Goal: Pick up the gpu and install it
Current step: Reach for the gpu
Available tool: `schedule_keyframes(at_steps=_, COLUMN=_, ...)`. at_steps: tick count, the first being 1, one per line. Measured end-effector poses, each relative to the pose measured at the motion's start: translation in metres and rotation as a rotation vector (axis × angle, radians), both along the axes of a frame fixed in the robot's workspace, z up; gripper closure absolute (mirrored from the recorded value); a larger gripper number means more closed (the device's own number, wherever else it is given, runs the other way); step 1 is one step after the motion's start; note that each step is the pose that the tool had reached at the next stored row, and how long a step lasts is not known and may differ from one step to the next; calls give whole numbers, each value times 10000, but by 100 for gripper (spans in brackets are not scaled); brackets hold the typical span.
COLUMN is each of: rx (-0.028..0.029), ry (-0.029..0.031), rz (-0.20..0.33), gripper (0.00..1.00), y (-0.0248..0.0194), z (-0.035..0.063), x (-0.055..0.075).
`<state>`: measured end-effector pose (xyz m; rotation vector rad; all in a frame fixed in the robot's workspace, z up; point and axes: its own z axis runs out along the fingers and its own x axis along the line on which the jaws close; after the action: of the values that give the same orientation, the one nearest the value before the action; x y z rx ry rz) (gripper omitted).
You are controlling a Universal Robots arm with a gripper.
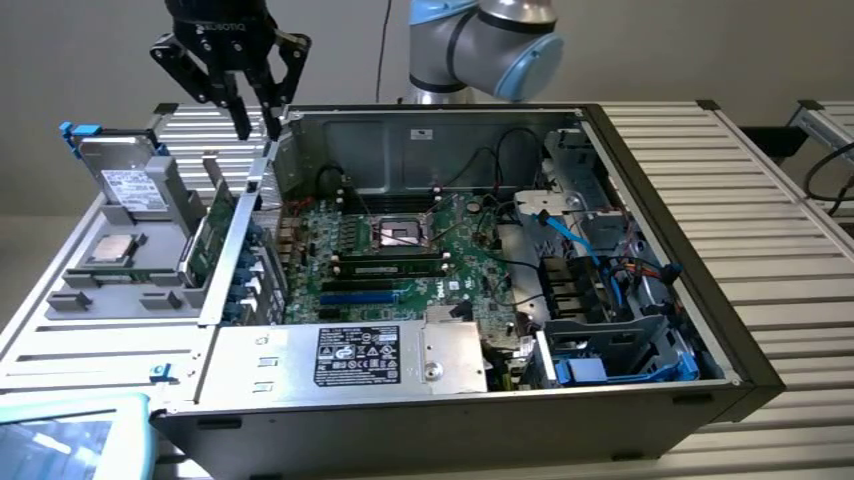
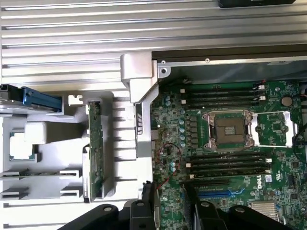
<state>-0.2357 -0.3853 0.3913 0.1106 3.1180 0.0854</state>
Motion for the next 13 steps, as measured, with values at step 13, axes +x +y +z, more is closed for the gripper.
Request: schedule_keyframes(at_steps=13, rx=5, ry=0, rz=-1, gripper=62, y=51, z=-25, x=-590)
